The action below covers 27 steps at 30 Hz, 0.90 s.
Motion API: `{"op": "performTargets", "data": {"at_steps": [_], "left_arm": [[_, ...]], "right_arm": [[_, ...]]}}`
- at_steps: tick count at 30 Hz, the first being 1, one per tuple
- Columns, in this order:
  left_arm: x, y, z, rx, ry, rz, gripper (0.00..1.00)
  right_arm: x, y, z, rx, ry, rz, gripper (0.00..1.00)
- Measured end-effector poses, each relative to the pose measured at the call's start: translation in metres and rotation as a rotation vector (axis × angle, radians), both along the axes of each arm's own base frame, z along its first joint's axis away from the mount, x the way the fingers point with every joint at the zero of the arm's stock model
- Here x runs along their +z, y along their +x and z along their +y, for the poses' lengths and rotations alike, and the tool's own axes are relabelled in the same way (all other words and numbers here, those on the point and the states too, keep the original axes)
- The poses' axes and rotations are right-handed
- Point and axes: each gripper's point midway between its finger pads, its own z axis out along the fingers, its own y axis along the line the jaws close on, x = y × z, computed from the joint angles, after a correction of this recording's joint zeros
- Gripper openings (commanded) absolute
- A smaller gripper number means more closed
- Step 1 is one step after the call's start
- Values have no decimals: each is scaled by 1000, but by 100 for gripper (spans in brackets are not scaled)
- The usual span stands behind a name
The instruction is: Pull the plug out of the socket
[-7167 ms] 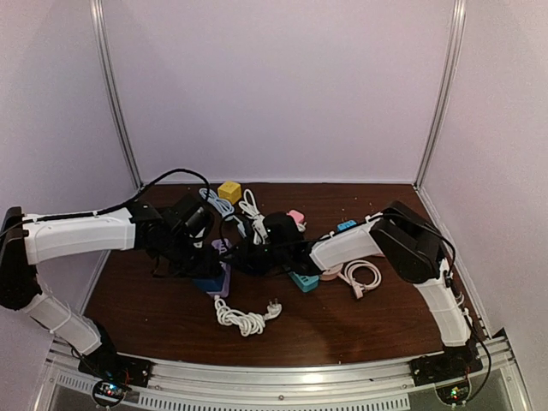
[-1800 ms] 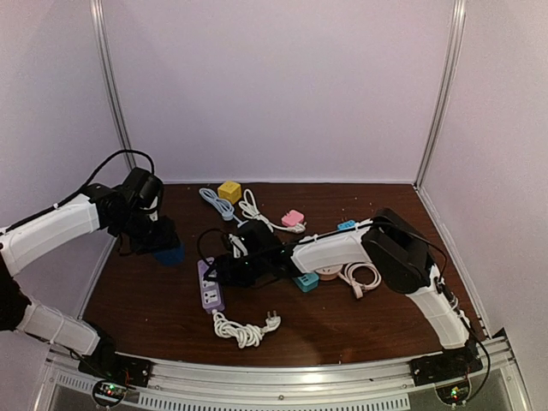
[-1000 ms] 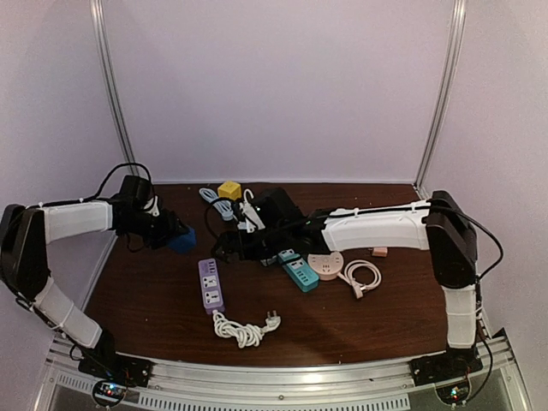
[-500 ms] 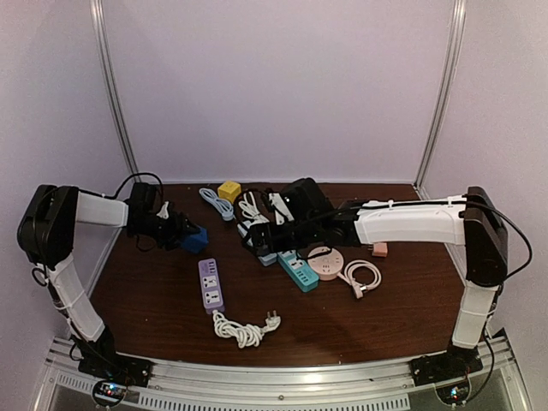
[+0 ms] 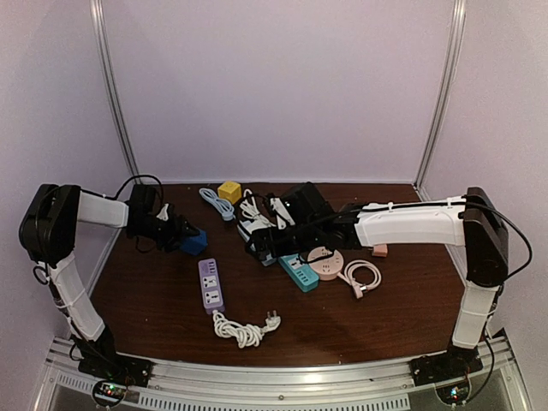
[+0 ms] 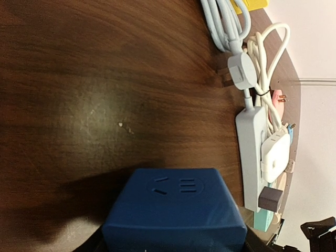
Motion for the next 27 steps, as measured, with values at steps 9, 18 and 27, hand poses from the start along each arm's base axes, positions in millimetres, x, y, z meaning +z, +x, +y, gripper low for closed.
{"op": "performTargets", "data": {"at_steps": [9,18,27], "left_arm": [[-3,-1,9,4,70,-12,80],[-4,-6,21,20,150,-5,87],[3,-14,36,35,244,-5,88]], "right_arm": [[-4,3,-6,-12,-40,-20,100],[-8,4,-11,-15,-72,-30,100],[-9,5,-14,-21,-95,-38,100]]}}
